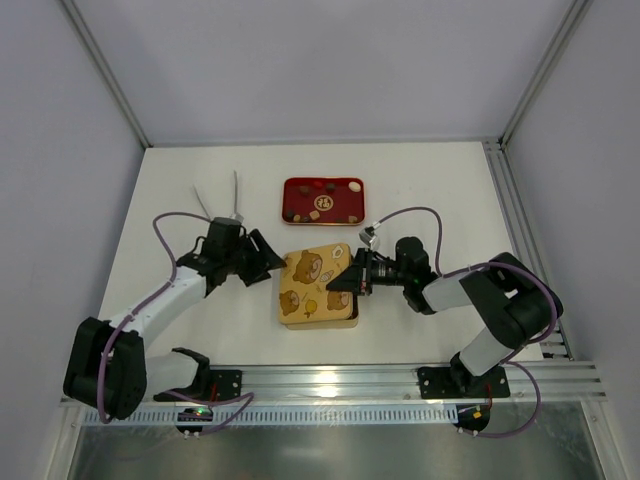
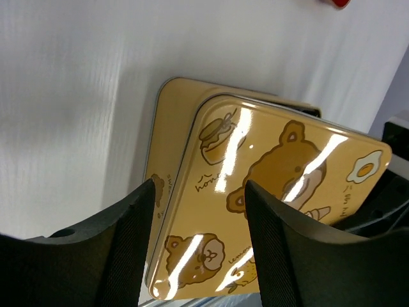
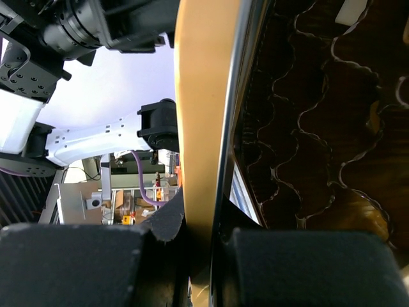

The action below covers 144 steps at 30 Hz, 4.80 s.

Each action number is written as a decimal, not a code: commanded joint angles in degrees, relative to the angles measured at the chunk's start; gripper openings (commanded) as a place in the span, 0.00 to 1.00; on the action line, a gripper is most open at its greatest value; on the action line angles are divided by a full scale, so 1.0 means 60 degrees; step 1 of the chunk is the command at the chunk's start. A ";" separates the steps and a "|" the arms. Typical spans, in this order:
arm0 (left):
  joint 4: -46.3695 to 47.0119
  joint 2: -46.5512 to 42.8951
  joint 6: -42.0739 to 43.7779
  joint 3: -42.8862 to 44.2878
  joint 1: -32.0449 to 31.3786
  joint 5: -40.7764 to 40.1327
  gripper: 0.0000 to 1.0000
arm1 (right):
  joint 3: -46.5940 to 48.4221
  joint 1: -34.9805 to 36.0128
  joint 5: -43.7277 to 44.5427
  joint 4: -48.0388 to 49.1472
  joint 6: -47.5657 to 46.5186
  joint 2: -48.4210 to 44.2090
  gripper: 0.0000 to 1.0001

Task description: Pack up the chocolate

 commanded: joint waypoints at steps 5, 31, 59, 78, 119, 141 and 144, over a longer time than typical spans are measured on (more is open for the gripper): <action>0.0166 0.0856 0.0745 0.0534 -0.0495 0.0267 0.59 | -0.0131 -0.0248 -0.0042 0.0619 -0.0155 -0.0041 0.18; 0.0196 0.1603 0.0715 0.1178 -0.1213 0.0795 0.59 | -0.0542 -0.1523 0.0031 -0.2982 -0.1924 -0.2221 0.44; -0.0360 0.2233 0.0833 0.1998 -0.1784 0.0590 0.58 | 0.0527 -0.2403 0.2462 -0.9692 -0.5398 -0.4568 0.57; -0.1942 0.1502 0.1491 0.2863 -0.1478 -0.0406 0.64 | 0.0967 -0.2198 0.3195 -1.0382 -0.5721 -0.4641 0.60; -0.0858 0.2804 0.1375 0.2291 -0.1798 0.0883 0.66 | 0.2329 -0.0396 0.4894 -1.0616 -0.5443 -0.3162 0.63; -0.1796 0.3668 0.1477 0.2438 -0.2136 -0.0054 0.59 | 0.2008 -0.0176 0.5260 -1.0368 -0.5252 -0.2415 0.54; -0.1796 0.3902 0.1463 0.2189 -0.2136 -0.0215 0.57 | 0.1934 -0.0191 0.5348 -1.0323 -0.5252 -0.2210 0.54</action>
